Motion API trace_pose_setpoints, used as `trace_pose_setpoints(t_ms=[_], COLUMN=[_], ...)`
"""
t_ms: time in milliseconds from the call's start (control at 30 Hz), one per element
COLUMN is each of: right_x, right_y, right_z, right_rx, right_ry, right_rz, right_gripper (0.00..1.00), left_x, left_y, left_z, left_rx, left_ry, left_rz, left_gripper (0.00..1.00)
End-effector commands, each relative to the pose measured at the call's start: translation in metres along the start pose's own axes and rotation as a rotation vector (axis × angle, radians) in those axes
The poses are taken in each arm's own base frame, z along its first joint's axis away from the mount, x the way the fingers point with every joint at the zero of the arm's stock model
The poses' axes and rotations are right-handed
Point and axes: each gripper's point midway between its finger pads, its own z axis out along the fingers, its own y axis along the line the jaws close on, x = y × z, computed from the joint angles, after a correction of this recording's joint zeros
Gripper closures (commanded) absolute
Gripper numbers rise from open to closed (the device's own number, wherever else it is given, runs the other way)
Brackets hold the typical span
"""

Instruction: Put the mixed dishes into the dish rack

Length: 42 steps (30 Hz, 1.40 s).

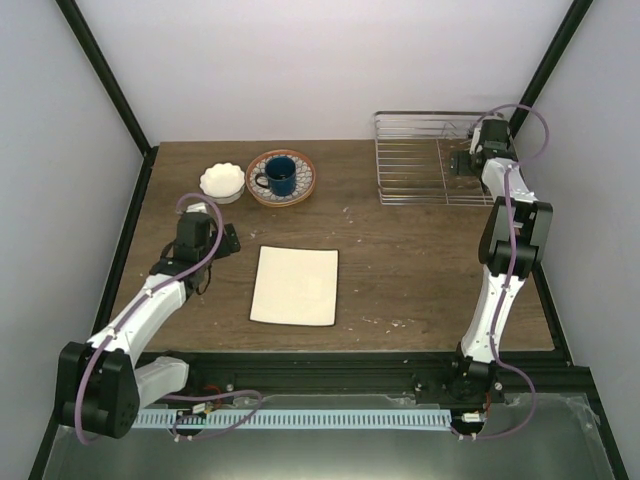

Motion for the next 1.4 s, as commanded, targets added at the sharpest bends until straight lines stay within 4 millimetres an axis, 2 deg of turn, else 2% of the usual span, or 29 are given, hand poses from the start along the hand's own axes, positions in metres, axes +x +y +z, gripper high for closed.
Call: trace_pose_setpoints(t_ms=[0,233,567,833,1000,1133,1367], right_x=[-0.004,-0.013,0.025,0.036,0.041,0.049,0.077], right_y=[-0.001,-0.005,0.005,0.016,0.024,0.040,0.089], right_z=[-0.001,-0.015,0.013,0.007,-0.005,-0.020,-0.031], right_rx=[-0.025,-0.032,-0.078,-0.142,-0.185,-0.233,-0.245], right_ry=[-0.020,-0.060,0.081,0.146,0.173,0.175,0.258], right_rz=[-0.006,0.006,0.033,0.042,0.069,0.078,-0.017], right_gripper=[0.00,0.00,0.00,0.00,0.00,0.00,0.00], left_x=[-0.010,-0.011,-0.013,-0.013,-0.013,-0.013,-0.015], left_y=[-0.006,-0.008,-0.009,-0.010,-0.013,-0.012,-0.011], left_z=[0.001,0.003,0.003,0.005,0.004,0.001,-0.009], left_rx=[0.021,0.025,0.024,0.029,0.041,0.044,0.049], left_ry=[-0.026,-0.027,-0.026,-0.018,-0.015,-0.015,-0.029], left_rz=[-0.002,-0.003,0.001,0.002,-0.004,-0.007,-0.012], left_gripper=[0.00,0.00,0.00,0.00,0.00,0.00,0.00])
